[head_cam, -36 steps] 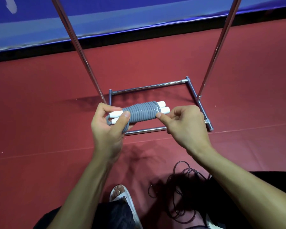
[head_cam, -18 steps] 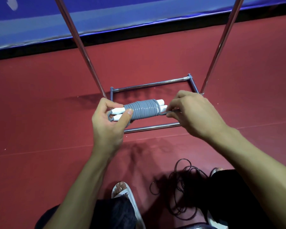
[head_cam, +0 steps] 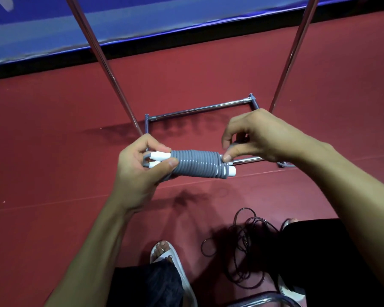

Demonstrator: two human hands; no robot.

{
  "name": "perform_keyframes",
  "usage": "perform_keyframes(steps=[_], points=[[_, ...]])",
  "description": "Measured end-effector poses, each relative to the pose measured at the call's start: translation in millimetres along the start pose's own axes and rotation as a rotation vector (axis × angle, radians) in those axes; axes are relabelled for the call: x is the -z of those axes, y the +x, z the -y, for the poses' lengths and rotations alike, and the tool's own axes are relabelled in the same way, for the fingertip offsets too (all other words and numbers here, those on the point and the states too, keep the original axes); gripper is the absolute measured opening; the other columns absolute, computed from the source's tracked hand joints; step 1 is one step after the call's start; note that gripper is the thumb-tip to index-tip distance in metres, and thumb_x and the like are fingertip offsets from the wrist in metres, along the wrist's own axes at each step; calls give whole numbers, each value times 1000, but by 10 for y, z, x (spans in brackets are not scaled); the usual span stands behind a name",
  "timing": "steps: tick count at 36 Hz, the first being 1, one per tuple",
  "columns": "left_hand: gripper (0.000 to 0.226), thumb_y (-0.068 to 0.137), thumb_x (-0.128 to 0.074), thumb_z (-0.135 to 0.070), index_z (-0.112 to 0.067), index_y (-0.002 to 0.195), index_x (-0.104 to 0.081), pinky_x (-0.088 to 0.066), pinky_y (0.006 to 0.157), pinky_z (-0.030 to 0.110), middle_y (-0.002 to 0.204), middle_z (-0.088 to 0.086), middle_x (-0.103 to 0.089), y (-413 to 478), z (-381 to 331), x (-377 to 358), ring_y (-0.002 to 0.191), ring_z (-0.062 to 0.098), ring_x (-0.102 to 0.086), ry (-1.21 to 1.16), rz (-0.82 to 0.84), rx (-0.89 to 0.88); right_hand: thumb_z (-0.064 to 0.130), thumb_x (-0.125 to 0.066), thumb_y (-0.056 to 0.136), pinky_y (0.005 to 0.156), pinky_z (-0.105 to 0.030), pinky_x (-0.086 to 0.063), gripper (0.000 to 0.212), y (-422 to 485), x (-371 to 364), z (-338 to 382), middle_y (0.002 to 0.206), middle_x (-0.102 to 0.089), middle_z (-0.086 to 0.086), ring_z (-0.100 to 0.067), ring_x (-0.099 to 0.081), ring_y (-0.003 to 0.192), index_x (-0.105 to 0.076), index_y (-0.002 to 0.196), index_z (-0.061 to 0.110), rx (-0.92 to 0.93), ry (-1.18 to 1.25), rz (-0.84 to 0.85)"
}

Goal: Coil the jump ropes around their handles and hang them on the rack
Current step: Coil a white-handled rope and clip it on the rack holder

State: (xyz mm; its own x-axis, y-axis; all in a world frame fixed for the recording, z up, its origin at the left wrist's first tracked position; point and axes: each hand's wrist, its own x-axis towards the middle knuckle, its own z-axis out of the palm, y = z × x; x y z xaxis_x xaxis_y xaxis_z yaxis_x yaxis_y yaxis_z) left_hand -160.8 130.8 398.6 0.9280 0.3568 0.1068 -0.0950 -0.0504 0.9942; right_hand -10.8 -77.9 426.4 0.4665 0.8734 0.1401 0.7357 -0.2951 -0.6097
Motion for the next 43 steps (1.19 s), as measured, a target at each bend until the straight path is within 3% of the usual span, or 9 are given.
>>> perform_keyframes(steps=[7,12,16,20,23,27,33,40,43], points=[[19,56,-78,-18,-24,68,-64,-53,56,36,67,5,-58,-27,-32,9,58,23,-56,-259,112,72,20,-78,69,55,-20,-44,20,-41,-9,-14,68,-62,-7,-11,-53,57,-66,79,7,-180,572,177],[42,46,-94,-37,-23,70,-63,-55,50,33,69,5,-58,-28,-55,15,59,20,-60,-361,161,120,19,-73,71,45,-20,-40,16,-50,-65,-58,65,-52,-19,-12,-47,47,-63,72,5,-225,797,138],[38,50,-92,-27,-21,72,-62,-55,53,37,71,9,-56,-44,-24,-11,62,22,-61,-420,177,147,26,-77,76,43,-22,-34,17,-14,-214,-71,52,-54,-6,-12,-44,43,-67,67,16,-253,845,145],[40,51,-94,-33,-21,73,-63,-57,57,37,75,10,-64,-57,-19,-77,69,23,-67,-518,155,146,18,-66,76,37,-13,-25,18,9,-321,9,42,-40,1,-5,-29,33,-56,72,4,-301,1036,-27],[48,50,-93,-34,-18,79,-58,-58,56,31,81,10,-70,-48,-14,-95,71,21,-70,-562,91,151,21,-64,77,36,-14,-18,16,65,-428,67,47,-37,-2,-6,-25,33,-57,64,14,-346,1191,-188],[62,52,-92,-33,-12,84,-43,-59,57,30,78,9,-70,-55,2,-170,67,20,-70,-612,3,155,8,-49,97,33,-10,-18,47,110,-544,142,52,-41,0,-7,-23,40,-52,52,22,-386,1451,-349],[21,77,-60,-11,-12,76,-39,-58,53,27,47,3,-48,-59,-34,-313,44,12,-58,-676,-176,234,37,-55,82,35,-14,-24,28,155,-605,247,62,-47,-2,-7,-32,50,-57,73,11,-418,1739,-518],[15,74,-53,-17,-11,75,-39,-58,57,28,47,0,-52,-56,-39,-344,49,11,-62,-697,-227,192,11,-51,94,40,-14,-23,11,107,-606,296,58,-39,3,-4,-34,44,-55,84,8,-445,1644,-467],[15,76,-54,-18,-11,78,-41,-57,57,26,61,5,-60,-61,-29,-357,56,13,-65,-697,-212,178,-4,-42,95,41,-16,-21,31,99,-631,353,66,-34,-2,-6,-32,46,-61,74,10,-487,1589,-465]])
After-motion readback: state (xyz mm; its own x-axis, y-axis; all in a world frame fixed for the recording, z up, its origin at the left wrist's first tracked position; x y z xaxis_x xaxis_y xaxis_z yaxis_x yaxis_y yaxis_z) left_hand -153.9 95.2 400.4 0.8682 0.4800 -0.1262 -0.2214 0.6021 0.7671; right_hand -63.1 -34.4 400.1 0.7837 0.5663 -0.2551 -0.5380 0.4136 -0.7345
